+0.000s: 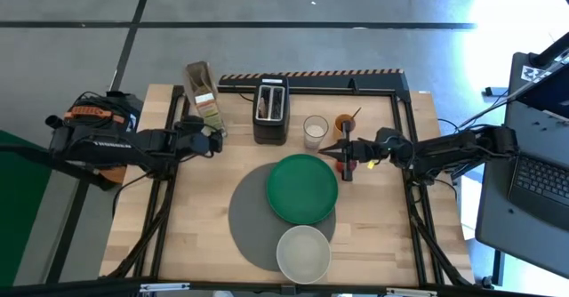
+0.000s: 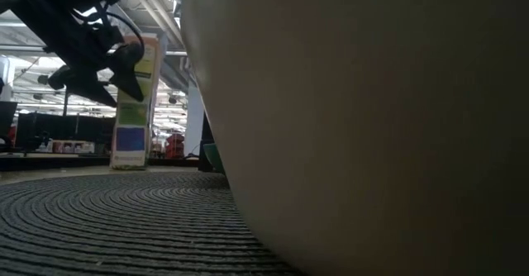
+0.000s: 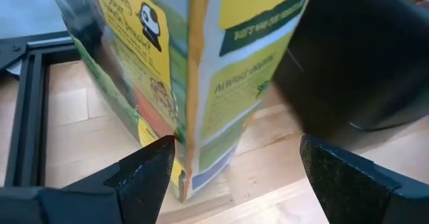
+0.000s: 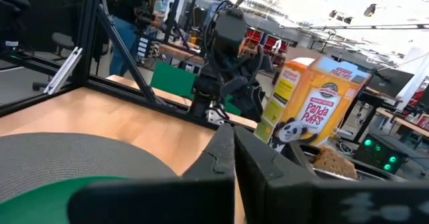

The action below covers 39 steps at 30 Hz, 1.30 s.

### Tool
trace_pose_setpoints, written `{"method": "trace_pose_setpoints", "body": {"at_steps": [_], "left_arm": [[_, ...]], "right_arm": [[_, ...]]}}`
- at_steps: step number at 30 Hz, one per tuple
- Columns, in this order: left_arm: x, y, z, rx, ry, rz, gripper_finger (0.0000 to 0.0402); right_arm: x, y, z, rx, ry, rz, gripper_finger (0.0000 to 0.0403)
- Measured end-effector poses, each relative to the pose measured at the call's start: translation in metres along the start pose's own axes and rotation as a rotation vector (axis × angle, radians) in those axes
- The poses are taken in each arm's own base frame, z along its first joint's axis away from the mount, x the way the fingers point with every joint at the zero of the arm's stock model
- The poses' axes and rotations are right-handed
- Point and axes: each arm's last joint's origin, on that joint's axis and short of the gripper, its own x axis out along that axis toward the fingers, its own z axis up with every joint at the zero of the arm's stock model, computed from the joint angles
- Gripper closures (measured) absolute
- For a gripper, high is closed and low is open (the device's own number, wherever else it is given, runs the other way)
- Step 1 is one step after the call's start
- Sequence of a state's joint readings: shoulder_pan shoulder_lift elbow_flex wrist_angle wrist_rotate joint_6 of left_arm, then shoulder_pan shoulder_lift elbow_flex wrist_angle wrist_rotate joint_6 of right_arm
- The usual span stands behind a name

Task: Arrange a breakfast setting
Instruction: Pour the cereal into the white bowl

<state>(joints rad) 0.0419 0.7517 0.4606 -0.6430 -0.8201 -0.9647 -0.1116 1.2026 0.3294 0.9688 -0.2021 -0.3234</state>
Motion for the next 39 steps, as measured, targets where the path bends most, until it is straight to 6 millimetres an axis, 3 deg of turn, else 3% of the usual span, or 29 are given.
{"method": "trace_pose_setpoints", "body": {"at_steps": [11,16,31,39], "left_arm": [[-0.017,0.001,0.003,0.034,-0.08,-0.034,0.0084],[-0.035,0.004,0.02,0.091,-0.117,-0.024,0.0084],[-0.095,-0.01,0.08,0.305,-0.251,-0.216,0.0084],[-0.106,-0.023,0.103,0.635,-0.308,-0.191,0.0084]], "right_arm": [[0.0,0.0,0.0,0.0,-0.002,0.001,0.0403],[0.0,0.0,0.0,0.0,-0.002,0.002,0.0403],[0.0,0.001,0.0,0.0,-0.009,0.028,0.0403],[0.0,0.001,0.001,0.0,-0.012,0.03,0.0403]]}}
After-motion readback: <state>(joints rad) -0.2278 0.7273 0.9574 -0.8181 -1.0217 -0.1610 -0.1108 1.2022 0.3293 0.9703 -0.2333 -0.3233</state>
